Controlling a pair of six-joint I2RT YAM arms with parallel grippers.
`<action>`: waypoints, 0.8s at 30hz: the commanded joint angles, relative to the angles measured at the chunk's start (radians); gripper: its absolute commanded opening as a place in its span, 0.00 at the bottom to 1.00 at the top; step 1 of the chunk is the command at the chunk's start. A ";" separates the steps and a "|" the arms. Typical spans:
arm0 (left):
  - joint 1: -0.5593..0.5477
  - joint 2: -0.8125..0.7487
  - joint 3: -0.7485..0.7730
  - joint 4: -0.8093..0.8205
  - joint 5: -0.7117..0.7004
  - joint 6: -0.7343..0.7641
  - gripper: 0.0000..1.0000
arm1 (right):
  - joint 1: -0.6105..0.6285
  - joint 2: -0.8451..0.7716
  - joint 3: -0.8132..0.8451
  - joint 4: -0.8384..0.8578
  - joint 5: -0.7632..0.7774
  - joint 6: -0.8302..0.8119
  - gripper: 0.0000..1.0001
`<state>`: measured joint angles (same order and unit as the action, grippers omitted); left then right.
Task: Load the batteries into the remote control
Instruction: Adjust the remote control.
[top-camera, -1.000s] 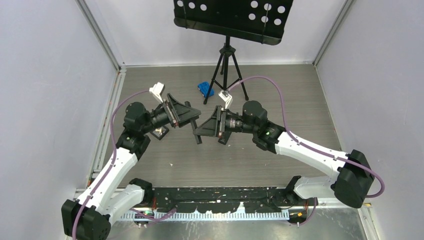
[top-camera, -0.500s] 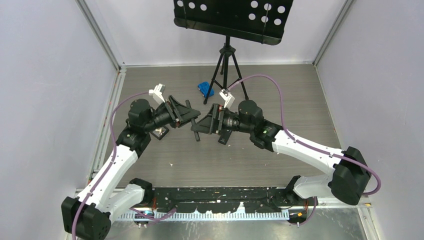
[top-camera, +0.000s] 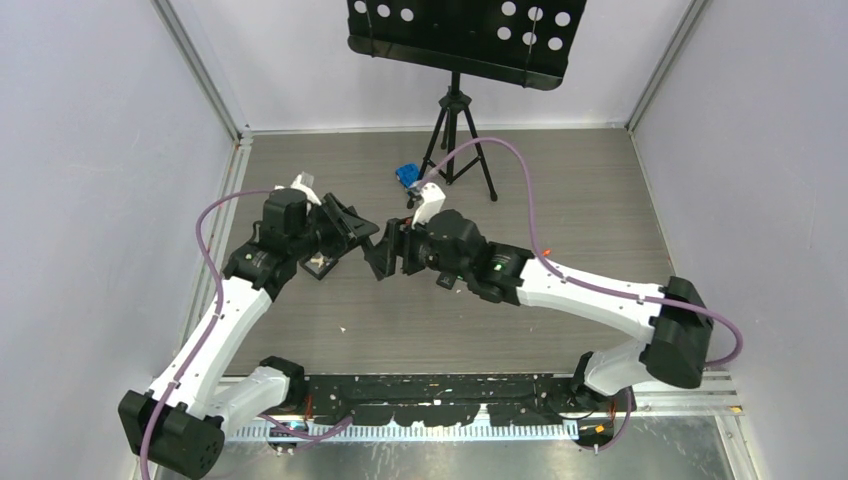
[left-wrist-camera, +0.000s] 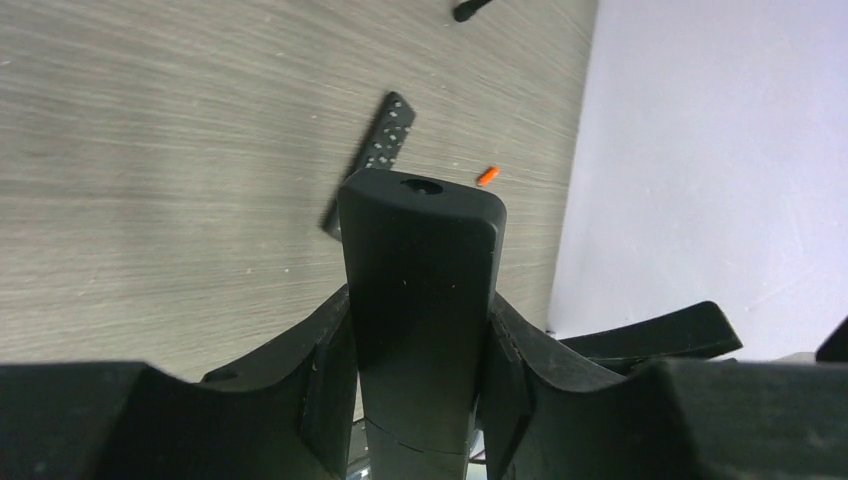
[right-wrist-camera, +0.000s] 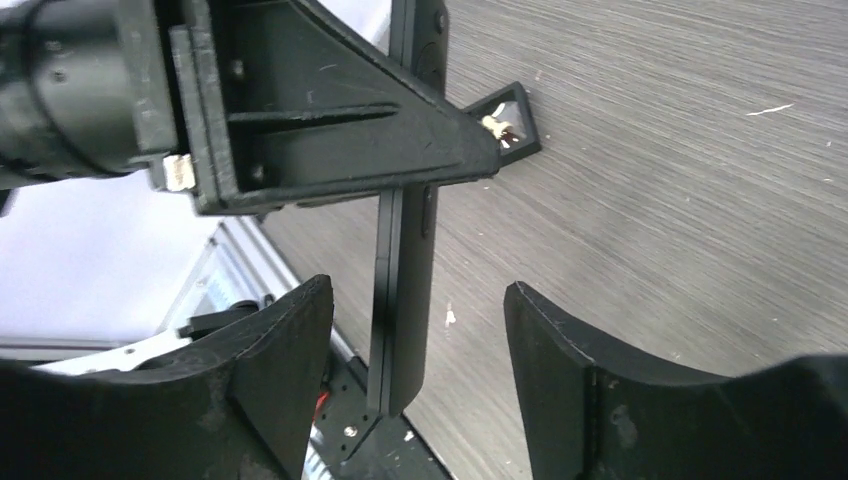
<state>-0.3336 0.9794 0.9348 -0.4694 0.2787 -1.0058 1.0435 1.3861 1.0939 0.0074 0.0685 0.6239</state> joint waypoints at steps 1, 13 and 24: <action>0.001 -0.008 0.028 -0.065 -0.072 0.019 0.00 | 0.047 0.079 0.096 -0.051 0.143 -0.059 0.64; 0.006 -0.050 -0.011 -0.021 0.007 0.014 0.20 | 0.053 0.093 0.053 0.128 0.050 0.067 0.09; 0.152 -0.081 -0.010 0.131 0.416 0.052 0.98 | 0.031 -0.050 -0.012 0.215 -0.024 0.207 0.02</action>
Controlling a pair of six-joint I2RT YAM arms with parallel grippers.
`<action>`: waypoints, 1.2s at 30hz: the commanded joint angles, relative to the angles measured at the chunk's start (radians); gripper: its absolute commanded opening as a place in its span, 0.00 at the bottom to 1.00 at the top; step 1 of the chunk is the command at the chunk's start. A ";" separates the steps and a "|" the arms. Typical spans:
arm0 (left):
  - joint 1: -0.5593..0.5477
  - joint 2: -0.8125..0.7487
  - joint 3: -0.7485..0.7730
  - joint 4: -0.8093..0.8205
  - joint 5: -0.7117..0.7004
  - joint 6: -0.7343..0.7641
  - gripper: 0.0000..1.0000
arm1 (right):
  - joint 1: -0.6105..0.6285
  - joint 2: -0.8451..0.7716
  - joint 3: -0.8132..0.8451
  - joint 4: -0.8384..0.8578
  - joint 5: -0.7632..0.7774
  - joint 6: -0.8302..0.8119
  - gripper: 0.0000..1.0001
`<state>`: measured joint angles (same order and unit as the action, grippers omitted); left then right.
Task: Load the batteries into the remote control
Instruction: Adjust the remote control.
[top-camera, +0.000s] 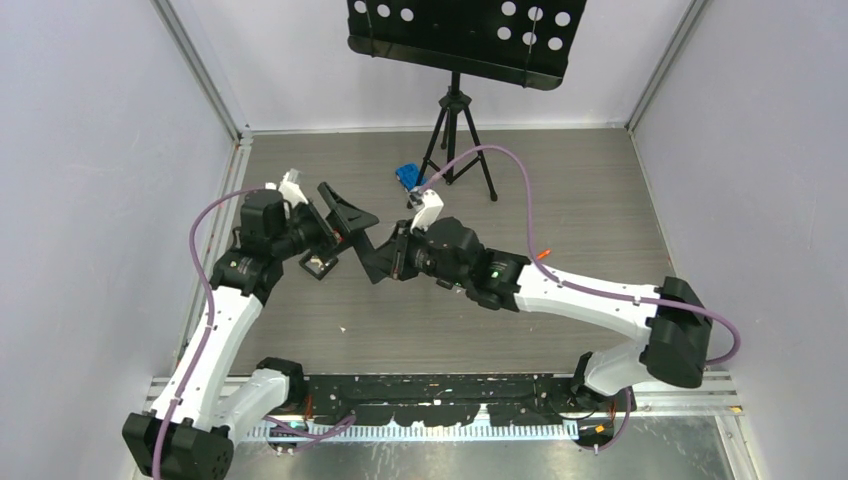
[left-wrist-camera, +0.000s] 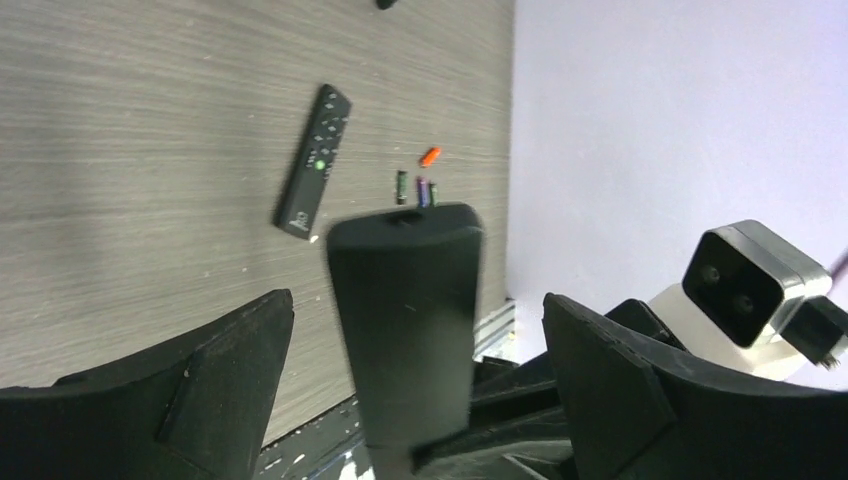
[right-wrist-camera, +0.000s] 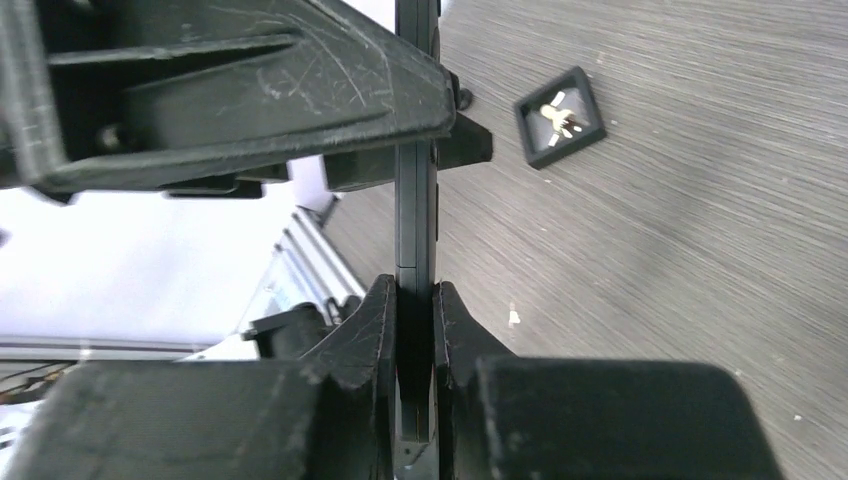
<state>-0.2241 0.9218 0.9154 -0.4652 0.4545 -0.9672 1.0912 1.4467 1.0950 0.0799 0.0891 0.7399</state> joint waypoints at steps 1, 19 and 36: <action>0.043 -0.028 0.006 0.150 0.270 0.010 0.98 | -0.025 -0.123 -0.019 0.163 -0.065 0.115 0.02; 0.043 -0.074 -0.089 0.743 0.529 -0.370 0.68 | -0.177 -0.261 -0.202 0.464 -0.372 0.465 0.02; 0.043 0.048 -0.068 0.910 0.595 -0.475 0.02 | -0.282 -0.181 -0.121 0.501 -0.644 0.517 0.02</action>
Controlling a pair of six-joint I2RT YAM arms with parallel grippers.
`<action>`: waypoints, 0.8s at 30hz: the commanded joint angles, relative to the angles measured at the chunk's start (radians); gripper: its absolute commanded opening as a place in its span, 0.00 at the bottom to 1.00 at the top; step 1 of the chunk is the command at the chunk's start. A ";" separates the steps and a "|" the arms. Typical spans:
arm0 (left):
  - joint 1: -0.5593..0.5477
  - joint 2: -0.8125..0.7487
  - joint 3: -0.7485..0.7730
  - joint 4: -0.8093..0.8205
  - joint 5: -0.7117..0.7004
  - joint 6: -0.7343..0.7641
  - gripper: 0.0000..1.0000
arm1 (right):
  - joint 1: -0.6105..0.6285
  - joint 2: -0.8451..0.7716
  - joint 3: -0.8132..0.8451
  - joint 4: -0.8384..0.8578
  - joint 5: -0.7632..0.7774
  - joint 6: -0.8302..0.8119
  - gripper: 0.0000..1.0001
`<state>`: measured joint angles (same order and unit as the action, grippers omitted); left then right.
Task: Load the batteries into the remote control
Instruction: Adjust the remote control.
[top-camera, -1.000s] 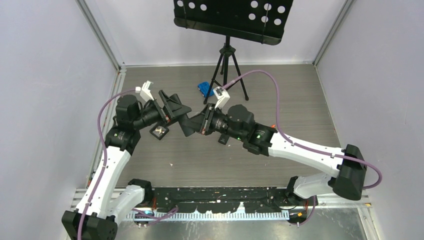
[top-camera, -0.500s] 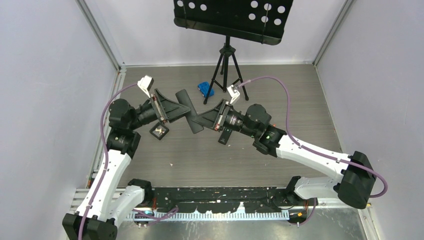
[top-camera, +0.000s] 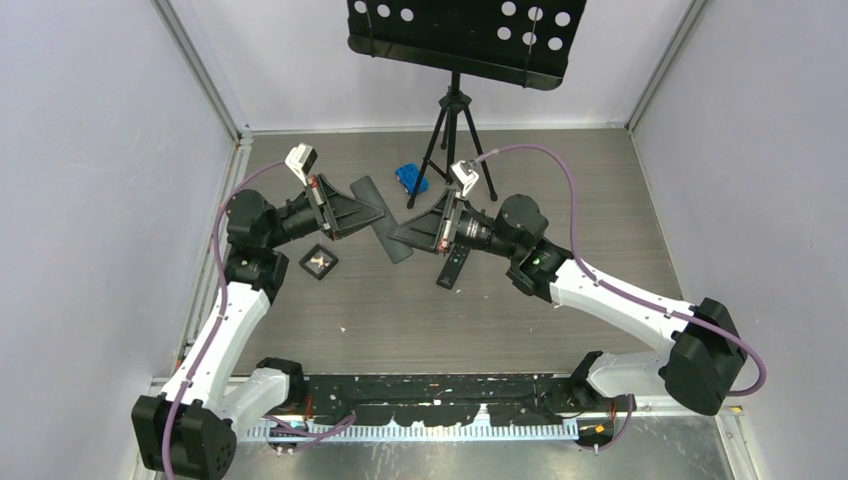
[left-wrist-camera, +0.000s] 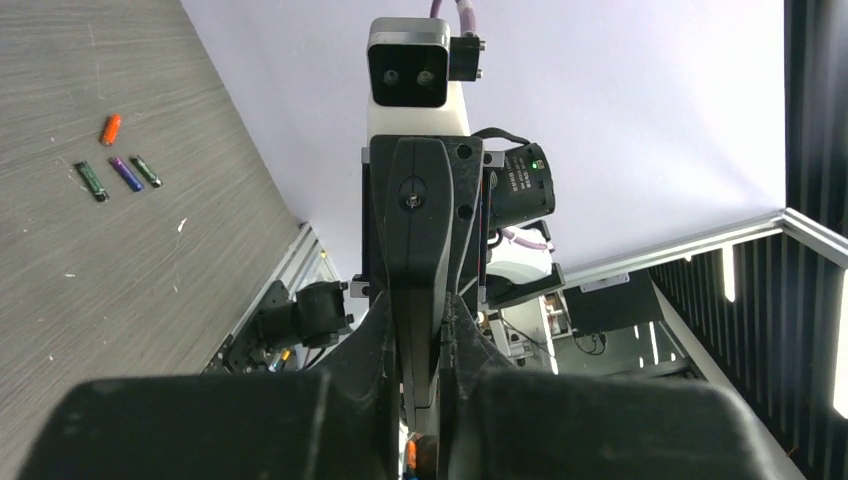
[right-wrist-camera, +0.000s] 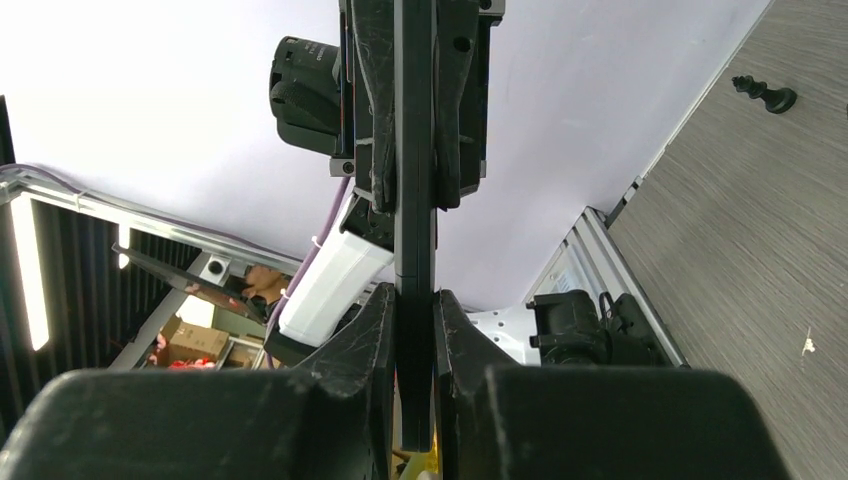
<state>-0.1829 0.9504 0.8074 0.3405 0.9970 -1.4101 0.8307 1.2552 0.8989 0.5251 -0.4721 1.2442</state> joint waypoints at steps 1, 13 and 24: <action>0.002 0.019 0.040 0.104 0.053 -0.027 0.00 | -0.028 0.014 0.080 0.036 -0.075 0.007 0.04; 0.002 -0.012 -0.015 0.043 -0.218 0.053 0.00 | -0.024 0.010 0.007 0.074 0.286 0.052 0.79; 0.002 0.024 -0.016 -0.004 -0.309 0.014 0.00 | 0.005 0.098 0.014 0.160 0.342 0.138 0.47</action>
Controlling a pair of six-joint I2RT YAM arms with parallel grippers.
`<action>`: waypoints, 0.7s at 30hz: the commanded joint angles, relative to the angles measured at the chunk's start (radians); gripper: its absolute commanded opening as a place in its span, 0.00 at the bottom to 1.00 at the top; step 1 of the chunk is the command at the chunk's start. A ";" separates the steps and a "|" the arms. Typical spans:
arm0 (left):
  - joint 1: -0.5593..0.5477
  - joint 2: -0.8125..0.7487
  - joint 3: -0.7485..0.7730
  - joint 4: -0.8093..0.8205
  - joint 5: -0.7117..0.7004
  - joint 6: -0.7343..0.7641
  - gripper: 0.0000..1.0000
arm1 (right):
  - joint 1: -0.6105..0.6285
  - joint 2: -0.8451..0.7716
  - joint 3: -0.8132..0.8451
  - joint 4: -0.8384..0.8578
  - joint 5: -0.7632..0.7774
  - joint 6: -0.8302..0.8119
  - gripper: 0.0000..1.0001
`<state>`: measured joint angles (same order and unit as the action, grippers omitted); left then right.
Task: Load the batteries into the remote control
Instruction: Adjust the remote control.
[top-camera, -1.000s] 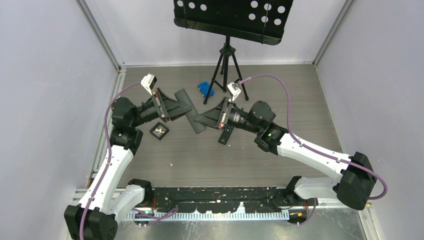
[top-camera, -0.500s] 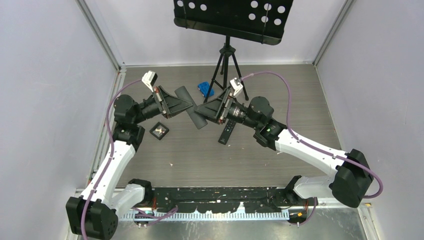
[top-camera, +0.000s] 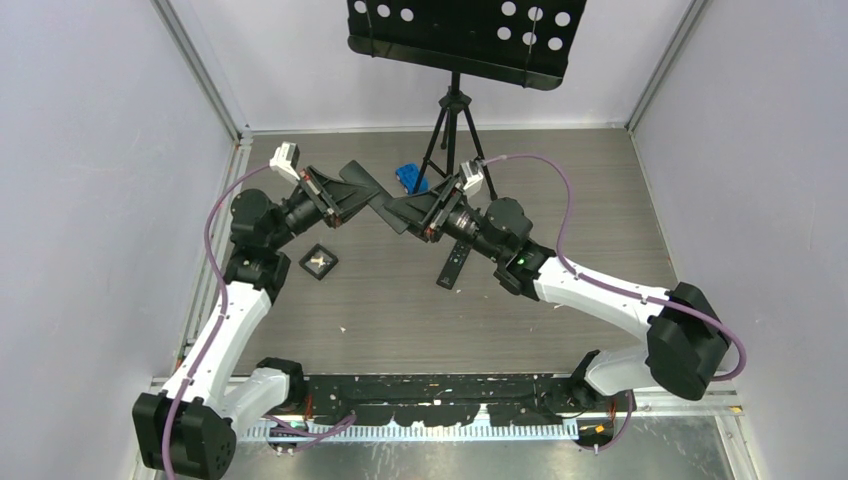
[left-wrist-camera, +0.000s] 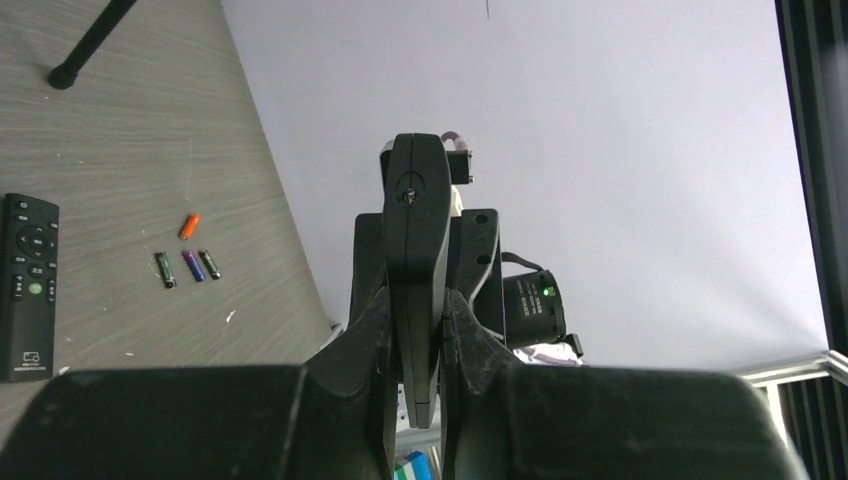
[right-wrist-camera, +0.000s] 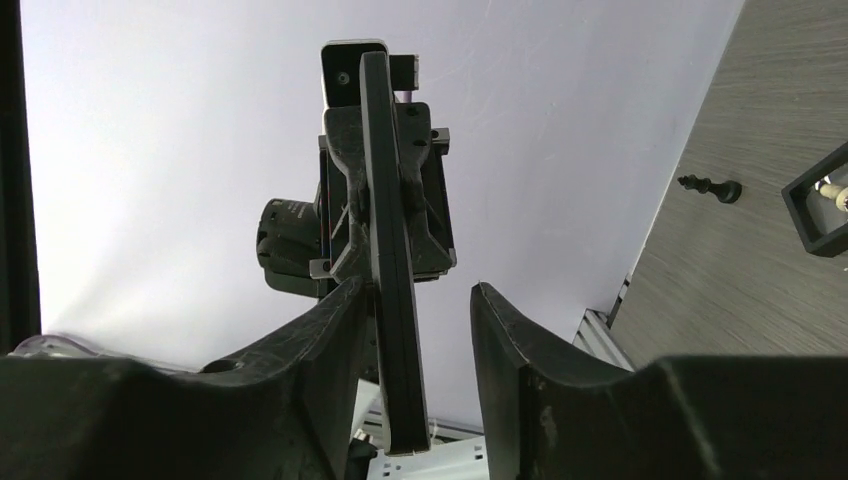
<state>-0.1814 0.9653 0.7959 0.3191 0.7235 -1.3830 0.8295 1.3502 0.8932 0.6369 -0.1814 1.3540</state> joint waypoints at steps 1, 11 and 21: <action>0.000 0.016 -0.006 0.022 -0.030 -0.016 0.00 | 0.006 0.005 0.016 0.046 0.061 0.028 0.47; 0.000 0.037 -0.026 0.139 -0.034 -0.153 0.00 | 0.007 0.038 -0.028 0.039 0.056 -0.011 0.25; 0.000 0.068 0.011 0.202 -0.056 -0.213 0.00 | 0.001 0.013 -0.130 0.108 0.022 -0.034 0.16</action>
<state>-0.1905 1.0332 0.7563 0.3649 0.7139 -1.5192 0.8288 1.3808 0.8200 0.7570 -0.1280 1.3689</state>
